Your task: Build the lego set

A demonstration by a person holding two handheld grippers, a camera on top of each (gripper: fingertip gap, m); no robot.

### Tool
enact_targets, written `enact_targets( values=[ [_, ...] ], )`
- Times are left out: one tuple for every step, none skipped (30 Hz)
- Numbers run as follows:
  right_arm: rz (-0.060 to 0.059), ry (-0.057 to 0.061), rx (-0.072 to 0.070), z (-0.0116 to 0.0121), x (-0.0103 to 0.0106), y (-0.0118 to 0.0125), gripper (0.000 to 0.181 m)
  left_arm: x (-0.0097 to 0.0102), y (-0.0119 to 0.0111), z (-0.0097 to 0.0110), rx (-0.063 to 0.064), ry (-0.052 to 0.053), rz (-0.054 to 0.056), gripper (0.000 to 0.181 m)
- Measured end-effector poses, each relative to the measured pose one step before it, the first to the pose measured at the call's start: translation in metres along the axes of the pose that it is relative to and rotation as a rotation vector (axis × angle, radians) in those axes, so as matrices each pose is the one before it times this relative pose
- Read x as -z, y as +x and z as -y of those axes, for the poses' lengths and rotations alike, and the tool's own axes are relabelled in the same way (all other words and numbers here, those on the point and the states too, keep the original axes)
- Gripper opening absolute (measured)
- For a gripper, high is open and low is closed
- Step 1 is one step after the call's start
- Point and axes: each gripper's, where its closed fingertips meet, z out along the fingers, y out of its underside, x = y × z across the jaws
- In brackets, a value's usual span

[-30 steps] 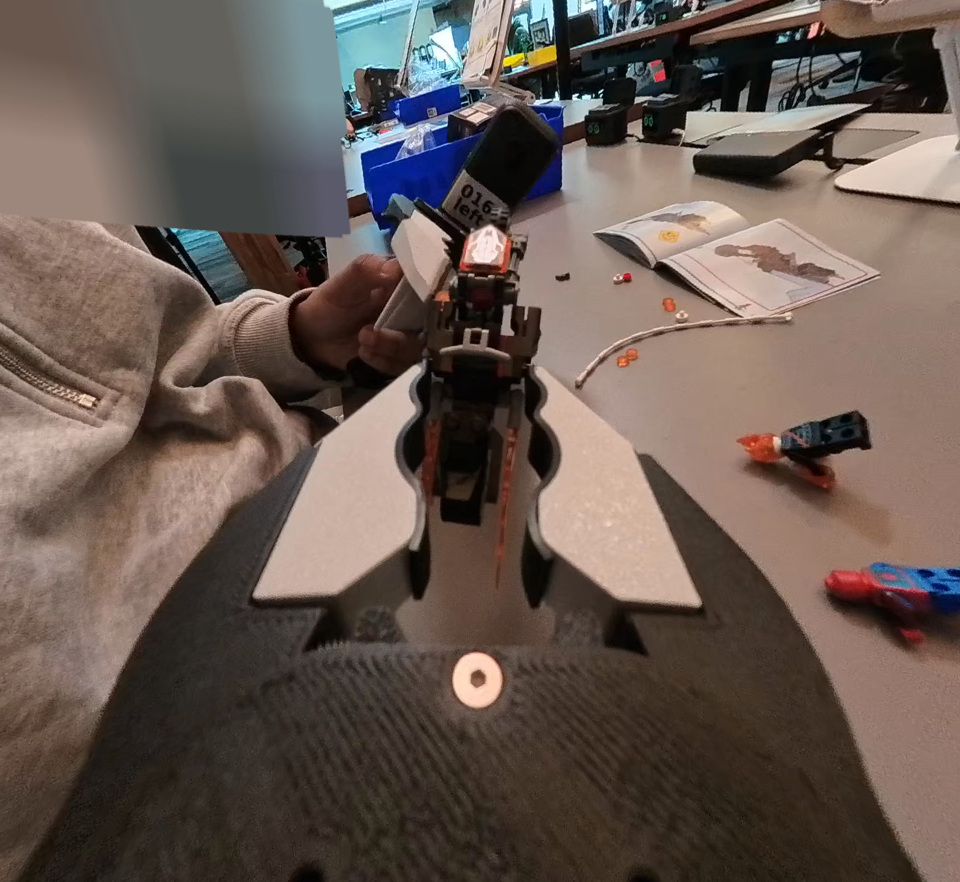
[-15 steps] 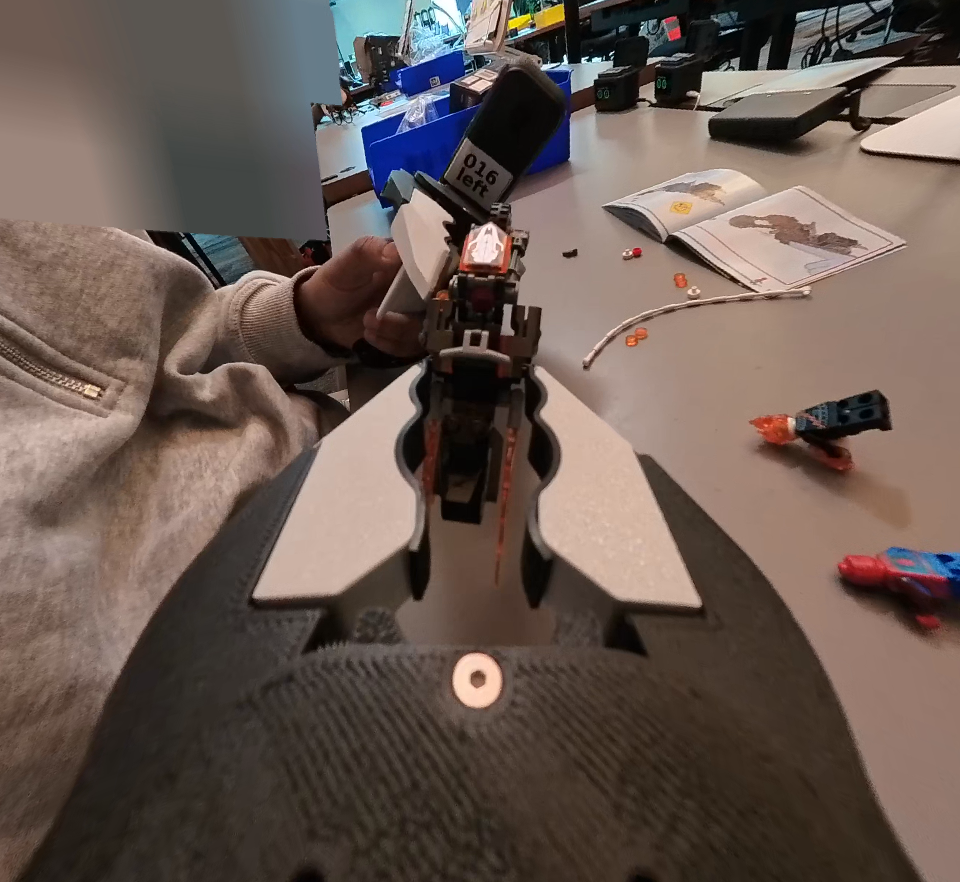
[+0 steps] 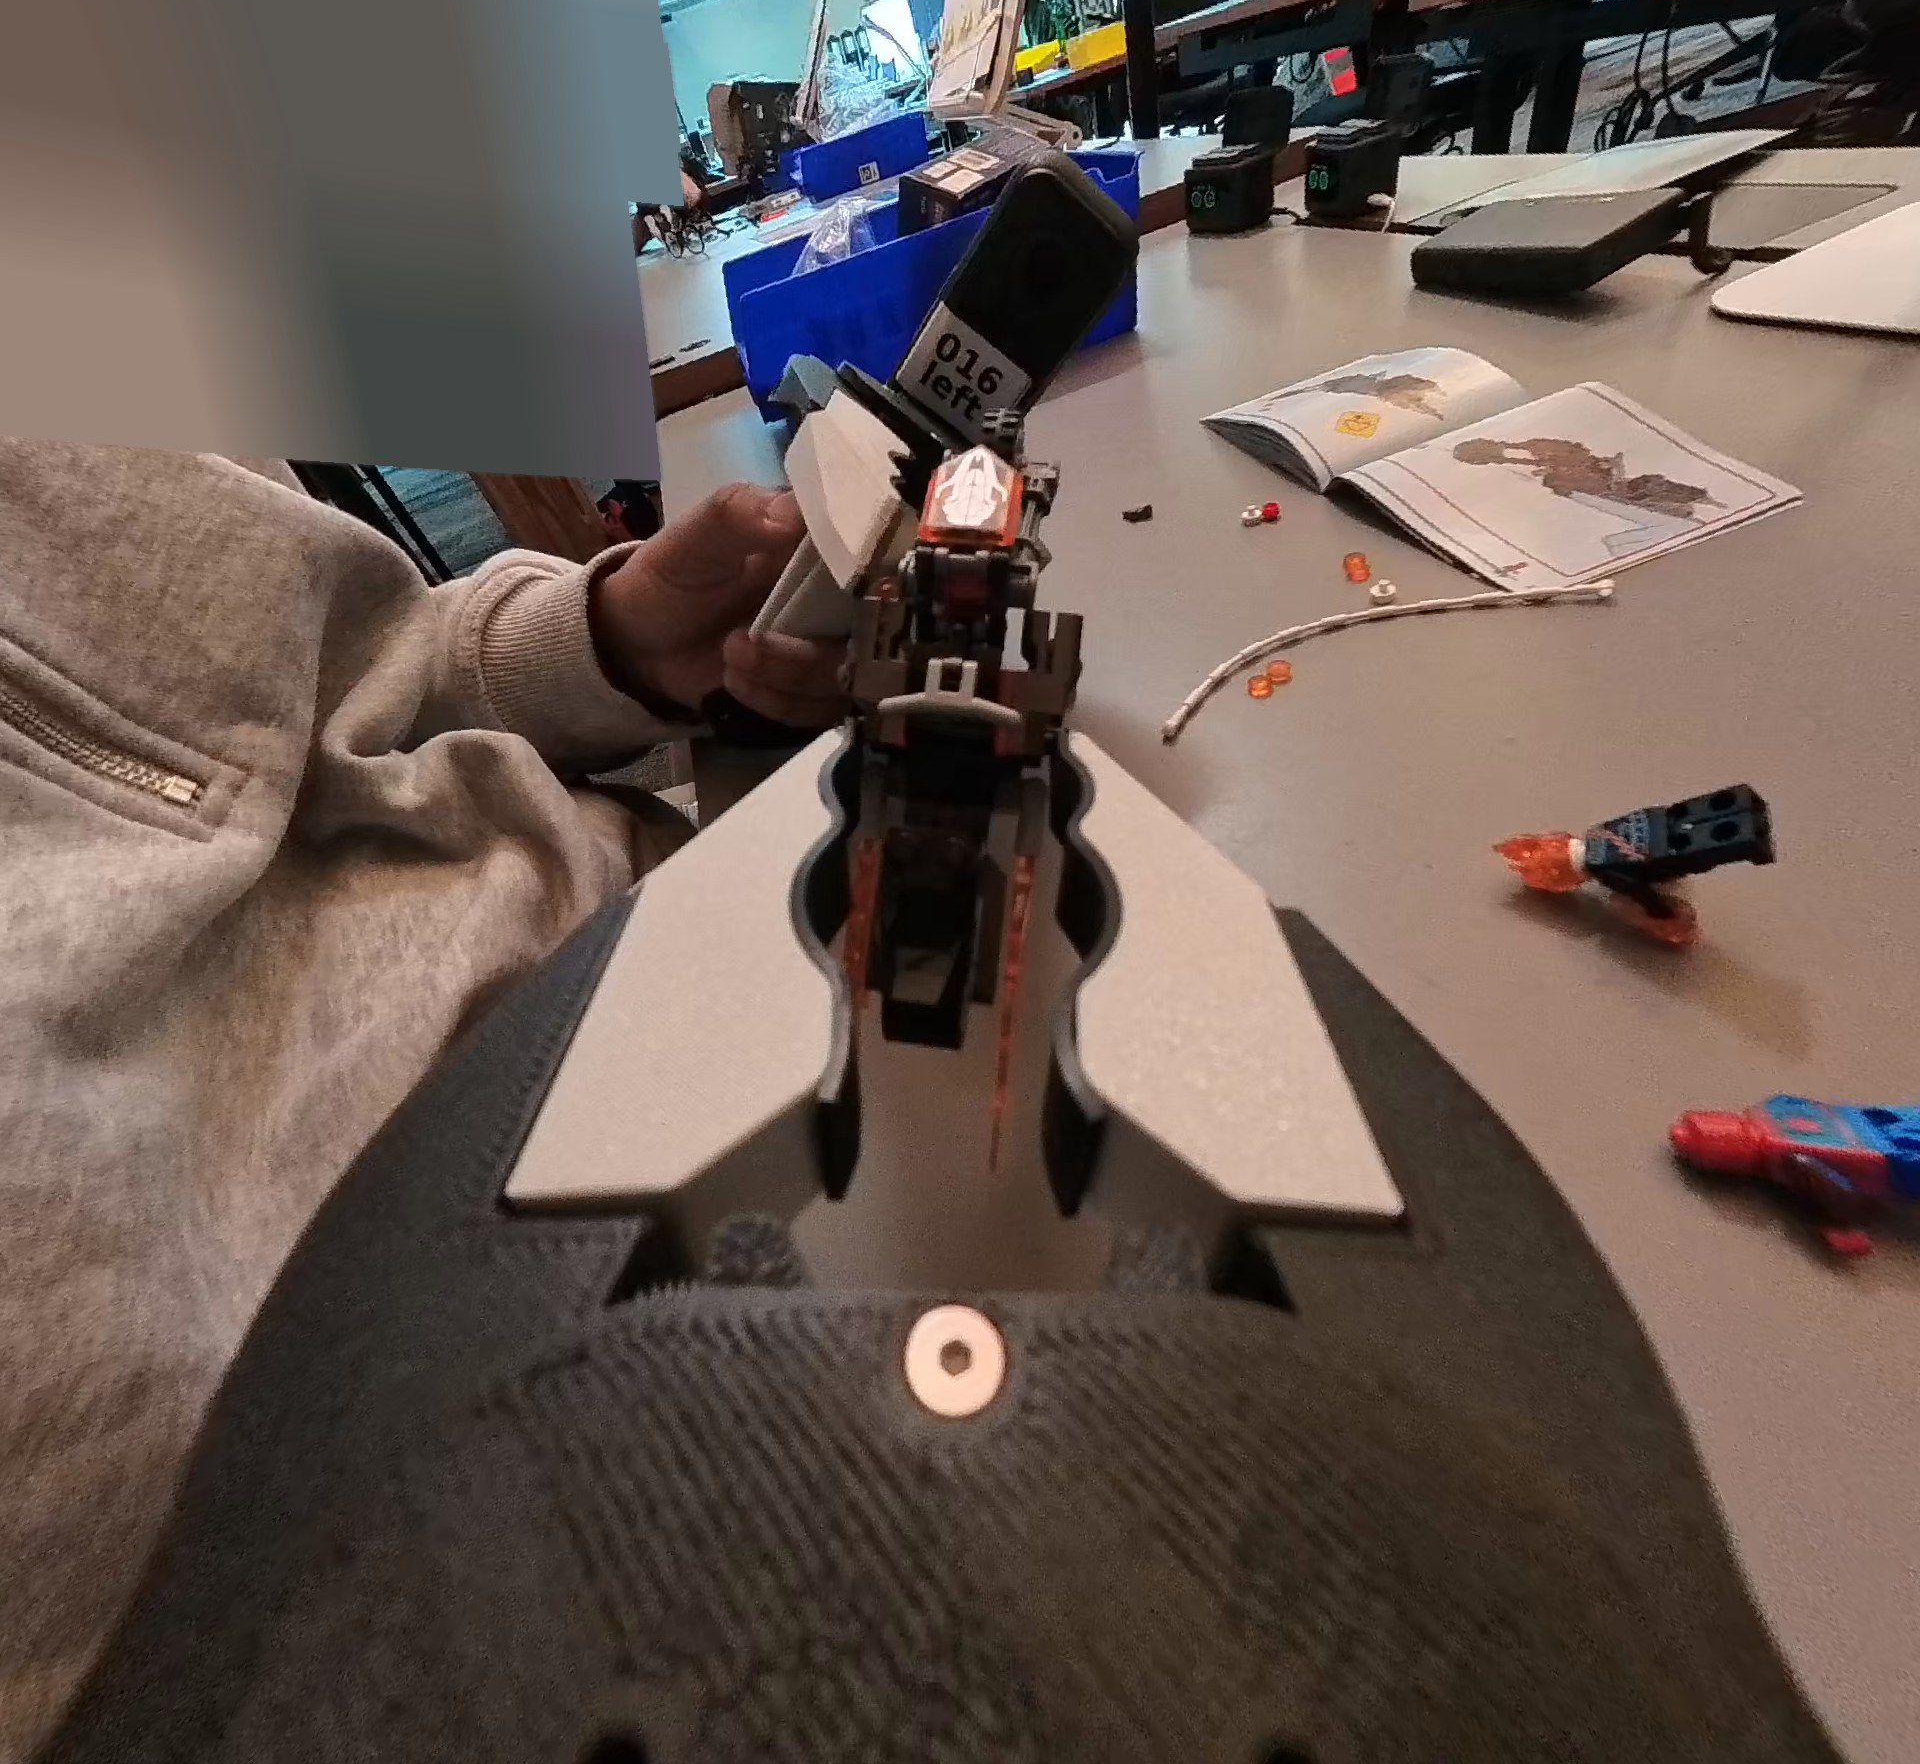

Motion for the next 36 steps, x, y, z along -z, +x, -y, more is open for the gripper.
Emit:
enact_targets(
  values=[
    [0.0, 0.0002, 0.0003, 0.00002, -0.00001, 0.00002, 0.034, -0.00008, -0.00001, -0.00006, -0.0005, -0.0001, -0.0001, 0.004],
    [0.0, 0.0002, 0.0, 0.00002, -0.00001, 0.0, 0.034, -0.00002, 0.00008, 0.00004, 0.0002, 0.0003, -0.0005, 0.004],
    [0.0, 0.0002, -0.0001, 0.00002, -0.00001, 0.0, 0.034, 0.00007, 0.00012, 0.00005, 0.0007, 0.0014, -0.0012, 0.004],
    [0.0001, 0.0002, -0.0001, 0.00002, -0.00001, -0.00002, 0.034, 0.00011, 0.0001, 0.00019, 0.0016, 0.0021, -0.0016, 0.003],
    [0.0002, 0.0001, 0.0002, 0.00002, -0.00001, -0.00001, 0.034, 0.00007, 0.00014, 0.00002, 0.0021, 0.002, -0.0028, 0.003],
    [0.0001, -0.0001, 0.0004, -0.00002, -0.00012, -0.00004, 0.034, 0.0001, -0.00001, 0.00019, 0.0027, 0.0019, -0.0023, 0.003],
    [-0.0003, -0.0006, 0.0004, -0.00008, -0.00008, 0.0, 0.034, -0.00002, -0.00014, 0.00021, 0.0033, 0.0027, -0.0016, 0.002],
    [-0.0005, -0.0009, 0.0003, -0.00003, -0.00005, 0.0, 0.034, -0.00001, 0.00007, 0.00019, 0.0039, 0.0026, -0.0028, 0.002],
    [-0.0006, -0.001, 0.0006, -0.00015, -0.00009, -0.00004, 0.034, -0.00018, -0.0002, -0.00015, 0.0046, 0.0004, -0.0019, 0.002],
    [-0.001, -0.0014, 0.0008, -0.00019, -0.00015, 0.00006, 0.034, -0.00021, -0.00043, -0.0003, 0.0041, -0.0008, 0.0001, 0.002],
    [-0.0011, -0.0018, 0.0011, -0.00025, -0.00025, 0.00003, 0.034, -0.00003, 0.00003, 0.00004, 0.0027, 0.0005, -0.0015, 0.002],
    [-0.001, -0.0022, 0.0014, -0.0002, -0.0002, 0.00002, 0.034, 0.00003, -0.00001, -0.00009, 0.0024, 0.0001, -0.0009, 0.001],
    [-0.0008, -0.0024, 0.0018, -0.00034, -0.00036, -0.00012, 0.034, 0.00002, 0.00004, -0.00026, 0.0021, -0.0018, -0.0012, 0.001],
    [-0.0009, -0.0021, 0.0022, -0.00022, -0.00015, -0.00007, 0.034, 0.00006, 0.00012, -0.00035, 0.0028, -0.0024, -0.0015, 0.001],
    [-0.0011, -0.0014, 0.0022, -0.00023, -0.00025, -0.00011, 0.034, 0.00011, 0.00012, -0.00023, 0.0035, -0.0019, -0.0011, 0.001],
    [-0.0003, -0.0004, 0.0018, -0.00002, -0.00005, -0.00013, 0.034, -0.00002, 0.00004, -0.00042, 0.0038, -0.0018, -0.0015, 0.001],
    [0.0003, 0.0002, 0.0012, 0.00007, 0.00003, -0.00019, 0.034, 0.00004, 0.00021, -0.00032, 0.0042, -0.0019, -0.003, 0.001],
    [-0.0003, 0.0009, 0.0006, 0.00008, 0.00012, 0.00004, 0.034, 0.0002, 0.00004, -0.00019, 0.0052, -0.0008, -0.0024, 0.0],
    [-0.0009, 0.002, 0.0011, 0.00029, 0.00013, 0.0, 0.034, 0.00017, -0.0001, 0.00008, 0.0049, 0.0016, -0.0026, 0.0],
    [-0.0008, 0.0025, 0.002, 0.00036, 0.00009, 0.00005, 0.034, 0.00007, 0.00023, 0.00008, 0.0051, 0.0018, -0.0049, 0.0],
    [-0.0006, 0.0019, 0.0022, 0.00036, 0.00012, -0.00008, 0.034, 0.00003, 0.00027, -0.00004, 0.0055, 0.0011, -0.006, 0.0],
    [-0.0007, 0.0008, 0.0012, 0.00007, 0.00001, 0.00006, 0.034, 0.0, 0.00016, 0.00003, 0.0068, 0.0014, -0.0056, 0.0],
    [-0.0002, -0.0005, -0.0002, -0.00003, -0.00015, 0.00007, 0.034, 0.00003, -0.00001, 0.0, 0.0075, 0.002, -0.0052, 0.0],
    [0.0006, -0.0015, -0.0006, -0.00012, -0.00015, 0.00005, 0.034, 0.00005, 0.00001, 0.00001, 0.0091, 0.0016, -0.0065, 0.0],
    [0.0001, -0.0015, 0.0004, -0.0002, -0.00014, -0.00012, 0.034, -0.00007, 0.00019, 0.00002, 0.0074, 0.0022, -0.0067, 0.0],
    [-0.0006, -0.0002, 0.0015, -0.00008, -0.00008, -0.0001, 0.034, -0.00018, 0.00021, 0.00001, 0.0051, 0.0027, -0.0061, 0.0],
    [-0.0002, 0.0018, 0.0012, 0.0003, -0.00004, -0.00003, 0.034, -0.00016, 0.00028, 0.0002, 0.0042, 0.0027, -0.0052, 0.0],
    [0.0, 0.0032, -0.0001, 0.00049, 0.0001, -0.00002, 0.034, 0.00006, 0.00032, 0.00034, 0.0013, 0.0025, -0.0027, 0.0],
    [-0.0002, 0.0035, -0.0011, 0.00045, 0.00022, 0.00012, 0.034, 0.00016, -0.00008, 0.00054, -0.0022, 0.003, 0.0017, 0.0],
    [0.0, 0.0037, -0.001, 0.00058, 0.00022, 0.00008, 0.034, 0.00031, -0.00023, 0.00039, -0.0048, 0.0012, 0.0046, 0.0],
    [-0.0009, 0.0039, -0.0006, 0.00049, 0.00029, 0.00023, 0.034, 0.00035, -0.00032, 0.00055, -0.006, 0.0016, 0.0053, 0.001],
    [-0.0018, 0.0033, -0.001, 0.00051, 0.00035, 0.0003, 0.034, 0.00034, -0.0003, 0.00057, -0.0055, 0.0023, 0.0058, 0.001],
    [-0.0009, 0.0026, -0.0014, 0.00038, 0.00022, 0.00033, 0.034, 0.00012, 0.00007, 0.00059, -0.0035, 0.0023, 0.0026, 0.003],
    [-0.0006, 0.002, -0.0013, 0.00018, 0.00022, 0.00022, 0.034, -0.00004, 0.00002, 0.00005, -0.0007, 0.0002, 0.0011, 0.004],
    [-0.001, 0.0016, -0.0011, 0.00021, 0.00026, 0.00027, 0.034, -0.00025, -0.00036, -0.00039, 0.0008, -0.002, 0.0024, 0.006],
    [-0.0007, 0.0012, -0.0006, 0.00014, 0.00014, 0.00009, 0.034, -0.00039, -0.00061, -0.00054, 0.0007, -0.0023, 0.0026, 0.007]
  ],
)
